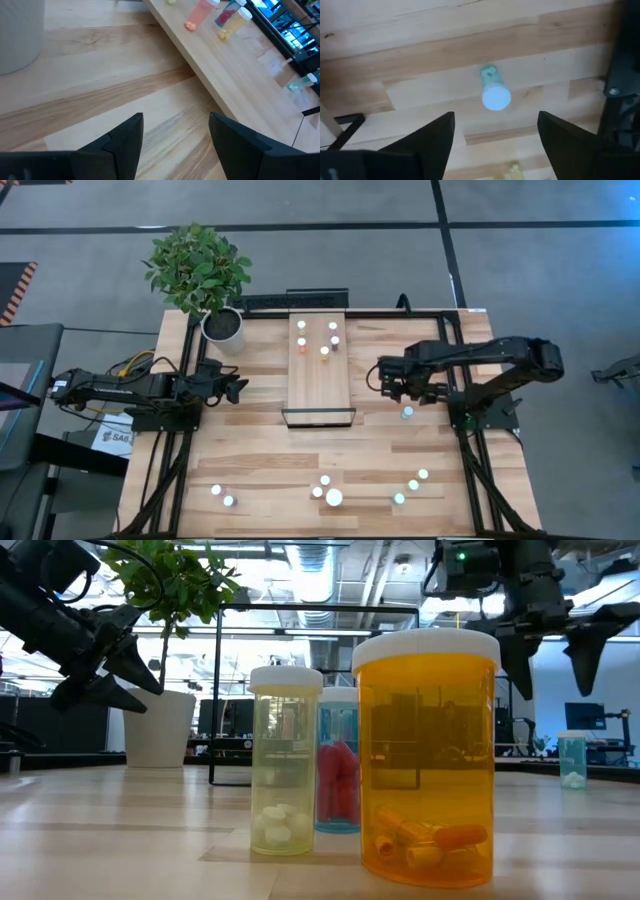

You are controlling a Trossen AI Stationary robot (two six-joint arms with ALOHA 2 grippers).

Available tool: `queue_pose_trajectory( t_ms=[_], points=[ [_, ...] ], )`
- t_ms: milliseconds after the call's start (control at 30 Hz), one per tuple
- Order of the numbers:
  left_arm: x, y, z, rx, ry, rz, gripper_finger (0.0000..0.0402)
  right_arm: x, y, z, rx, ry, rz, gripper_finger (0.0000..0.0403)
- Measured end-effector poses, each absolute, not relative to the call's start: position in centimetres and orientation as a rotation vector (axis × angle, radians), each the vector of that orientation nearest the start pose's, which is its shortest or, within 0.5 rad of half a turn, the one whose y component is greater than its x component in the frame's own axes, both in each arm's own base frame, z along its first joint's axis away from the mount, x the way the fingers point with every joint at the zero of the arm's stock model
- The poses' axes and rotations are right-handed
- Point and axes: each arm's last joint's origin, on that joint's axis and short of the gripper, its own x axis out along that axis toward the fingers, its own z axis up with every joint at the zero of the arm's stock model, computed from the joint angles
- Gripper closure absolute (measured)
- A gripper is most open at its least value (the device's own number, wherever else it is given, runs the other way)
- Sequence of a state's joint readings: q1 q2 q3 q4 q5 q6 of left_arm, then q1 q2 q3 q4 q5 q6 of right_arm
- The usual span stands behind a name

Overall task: Pick and place medicine bottles onto shelf by color
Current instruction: Put the green pill bottle on the shelf

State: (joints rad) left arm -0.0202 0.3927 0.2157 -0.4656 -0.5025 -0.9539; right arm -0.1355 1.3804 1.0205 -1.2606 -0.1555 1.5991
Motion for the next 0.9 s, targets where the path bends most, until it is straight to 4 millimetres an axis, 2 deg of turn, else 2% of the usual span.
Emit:
queue_pose_trajectory(
  t_ms=[233, 633, 900],
  points=[
    [10.3, 1.2, 16.5, -0.737, 0.351, 0.718, 0.0189, 21.3, -1.6, 20.8, 1.481, 1.277, -1.245, 0.0089],
    [10.3, 1.2, 16.5, -0.736, 0.351, 0.718, 0.0189, 20.4, -1.4, 17.4, 1.500, 1.275, -1.219, 0.0089],
    [10.3, 1.2, 16.5, -0.736, 0.351, 0.718, 0.0189, 20.4, -2.1, 17.2, 1.466, 1.275, -1.166, 0.0098]
  ],
)
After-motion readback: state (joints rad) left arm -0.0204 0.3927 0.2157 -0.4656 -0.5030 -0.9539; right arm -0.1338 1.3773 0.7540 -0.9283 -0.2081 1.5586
